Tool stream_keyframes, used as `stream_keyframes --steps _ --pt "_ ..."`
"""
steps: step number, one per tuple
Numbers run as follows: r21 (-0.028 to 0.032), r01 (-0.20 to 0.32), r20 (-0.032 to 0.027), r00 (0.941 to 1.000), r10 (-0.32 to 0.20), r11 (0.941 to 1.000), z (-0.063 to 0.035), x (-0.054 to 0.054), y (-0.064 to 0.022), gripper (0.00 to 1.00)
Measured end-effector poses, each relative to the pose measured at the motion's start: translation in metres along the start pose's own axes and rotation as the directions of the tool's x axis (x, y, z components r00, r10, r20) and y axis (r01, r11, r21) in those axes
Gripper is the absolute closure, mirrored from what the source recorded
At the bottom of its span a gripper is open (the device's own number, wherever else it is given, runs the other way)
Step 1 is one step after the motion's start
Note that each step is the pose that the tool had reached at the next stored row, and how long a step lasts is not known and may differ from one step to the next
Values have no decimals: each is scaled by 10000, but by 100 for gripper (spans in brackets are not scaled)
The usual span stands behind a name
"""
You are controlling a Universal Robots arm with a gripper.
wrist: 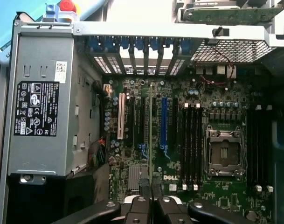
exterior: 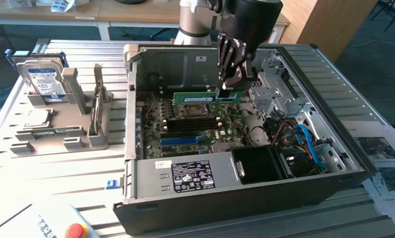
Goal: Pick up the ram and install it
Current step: 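Pick up the ram and move it above insertion slot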
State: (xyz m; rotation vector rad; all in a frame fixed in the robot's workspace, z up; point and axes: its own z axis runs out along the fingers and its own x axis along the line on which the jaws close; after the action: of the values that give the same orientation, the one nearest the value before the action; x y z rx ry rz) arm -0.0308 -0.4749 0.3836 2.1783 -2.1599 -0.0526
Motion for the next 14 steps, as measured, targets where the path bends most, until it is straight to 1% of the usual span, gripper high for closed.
stream_keyframes --steps 6,14 --pt "2 0 0 10000 0 10000 4 -1 -5 88" --pt "3 0 0 10000 0 10000 117 -3 -13 88"
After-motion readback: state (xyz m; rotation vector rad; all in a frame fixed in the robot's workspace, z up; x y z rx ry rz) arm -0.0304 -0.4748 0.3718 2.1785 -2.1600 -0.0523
